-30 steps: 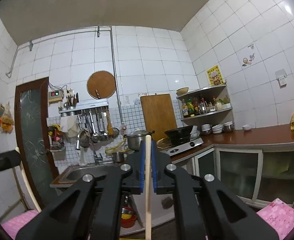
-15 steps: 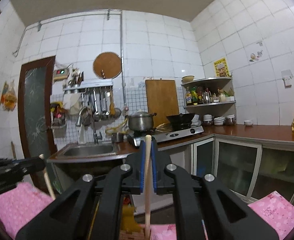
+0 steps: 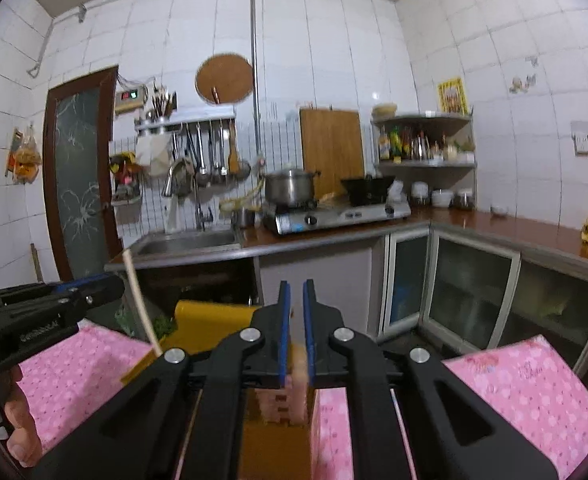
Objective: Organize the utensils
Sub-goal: 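Carry the chopstick with the left tool and drop it into the yellow holder, then return the left tool to the utensils on the table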
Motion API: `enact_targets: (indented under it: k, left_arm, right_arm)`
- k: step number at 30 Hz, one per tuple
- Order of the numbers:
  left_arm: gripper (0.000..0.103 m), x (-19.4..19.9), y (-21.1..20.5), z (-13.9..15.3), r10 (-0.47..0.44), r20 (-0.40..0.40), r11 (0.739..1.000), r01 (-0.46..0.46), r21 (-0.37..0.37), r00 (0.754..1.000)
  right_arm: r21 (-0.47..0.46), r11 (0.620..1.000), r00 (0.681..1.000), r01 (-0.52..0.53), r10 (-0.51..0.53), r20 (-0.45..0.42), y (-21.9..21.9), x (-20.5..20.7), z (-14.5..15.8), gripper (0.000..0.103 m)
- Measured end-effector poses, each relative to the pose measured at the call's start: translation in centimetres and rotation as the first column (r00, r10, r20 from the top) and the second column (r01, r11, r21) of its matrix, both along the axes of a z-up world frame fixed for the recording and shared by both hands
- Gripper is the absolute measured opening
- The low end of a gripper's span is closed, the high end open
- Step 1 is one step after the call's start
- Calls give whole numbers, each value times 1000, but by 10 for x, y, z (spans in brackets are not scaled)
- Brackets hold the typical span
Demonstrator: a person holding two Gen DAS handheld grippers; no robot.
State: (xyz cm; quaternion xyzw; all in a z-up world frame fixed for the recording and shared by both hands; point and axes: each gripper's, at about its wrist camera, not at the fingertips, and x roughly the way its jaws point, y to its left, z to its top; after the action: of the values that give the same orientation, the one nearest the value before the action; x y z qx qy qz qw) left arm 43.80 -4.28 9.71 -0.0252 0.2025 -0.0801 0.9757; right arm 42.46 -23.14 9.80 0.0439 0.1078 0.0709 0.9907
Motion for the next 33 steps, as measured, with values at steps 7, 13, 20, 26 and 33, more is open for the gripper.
enact_targets:
  k: [7, 13, 20, 26, 33]
  left_arm:
    - [66, -40, 26, 10, 19, -21, 999, -19, -35, 1000]
    - [91, -81, 48, 12, 27, -25, 999, -28, -33, 999]
    - [98, -121, 60, -10, 13, -89, 1000, -16, -23, 996]
    - [98, -140, 66, -41, 1, -183, 1000, -6, -25, 983]
    - [98, -145, 62, -78, 15, -289, 1000, -12, 11, 957]
  right_arm:
    - [-16, 1000, 1000, -1, 1, -20, -2, -32, 5, 57]
    - [-37, 998, 997, 44, -46, -59, -7, -71, 8, 76]
    - [-18, 993, 981, 118, -119, -152, -17, -112, -13, 87]
    - [-26, 986, 938, 165, -165, -305, -17, -128, -45, 87]
    - [-50, 983, 890, 175, -179, -420, -10, -132, -85, 87]
